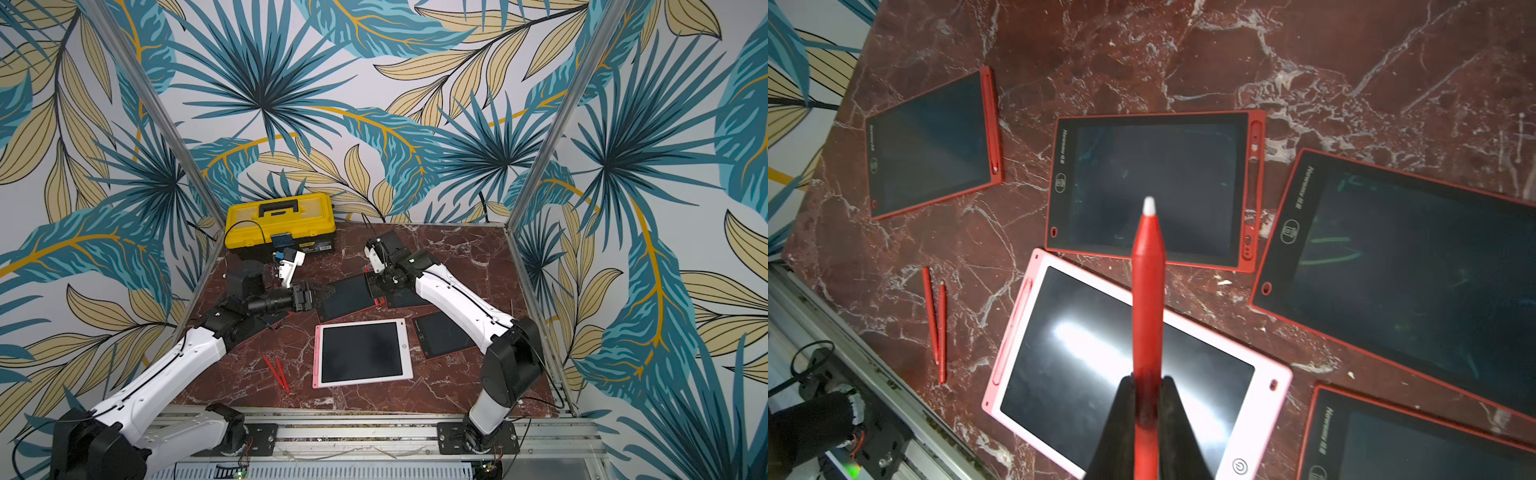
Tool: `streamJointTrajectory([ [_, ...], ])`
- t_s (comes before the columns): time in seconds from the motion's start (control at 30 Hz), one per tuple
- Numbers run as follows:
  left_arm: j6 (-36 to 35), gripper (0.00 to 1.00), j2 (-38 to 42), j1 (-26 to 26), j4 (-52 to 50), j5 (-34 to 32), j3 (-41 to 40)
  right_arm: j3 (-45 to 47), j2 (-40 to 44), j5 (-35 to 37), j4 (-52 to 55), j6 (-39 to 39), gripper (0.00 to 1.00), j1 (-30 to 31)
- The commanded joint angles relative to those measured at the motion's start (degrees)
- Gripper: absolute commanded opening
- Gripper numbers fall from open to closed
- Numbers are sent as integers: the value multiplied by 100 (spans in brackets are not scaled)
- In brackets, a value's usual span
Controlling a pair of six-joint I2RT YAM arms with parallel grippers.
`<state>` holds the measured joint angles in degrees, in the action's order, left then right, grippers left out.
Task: Place the stylus back onto the writing tablet
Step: Pick up the stylus from the center of the board, then place the stylus on the writing tablet.
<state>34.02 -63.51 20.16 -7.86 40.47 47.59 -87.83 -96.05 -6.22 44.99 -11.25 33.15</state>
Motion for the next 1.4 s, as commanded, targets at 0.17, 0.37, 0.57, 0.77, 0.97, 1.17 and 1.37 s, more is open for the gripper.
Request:
streamJointTrajectory([
  [0.17,-1707,100,251,4,-1350,-304,693,-1132,-1018,-111,948,1130,12,-195],
  [0.37,-1943,100,405,5,-1425,-265,822,-1760,-1731,300,1093,1277,12,-233],
  [0.57,-2296,100,569,4,-1773,-349,1061,-2278,-2381,622,1238,1300,11,-269],
  [0.77,-2505,100,681,3,-1733,-439,1042,-2537,-2827,673,1200,1257,11,-346],
  [0.97,-2376,100,743,-1,-1535,-332,892,-2641,-3114,787,1106,1215,11,-403],
  [1.17,-2313,100,767,4,-1470,-399,831,-2845,-3403,820,1080,1172,11,-436],
  [1.37,-2294,100,733,-2,-1431,-426,787,-3067,-3656,815,1065,1101,11,-436],
])
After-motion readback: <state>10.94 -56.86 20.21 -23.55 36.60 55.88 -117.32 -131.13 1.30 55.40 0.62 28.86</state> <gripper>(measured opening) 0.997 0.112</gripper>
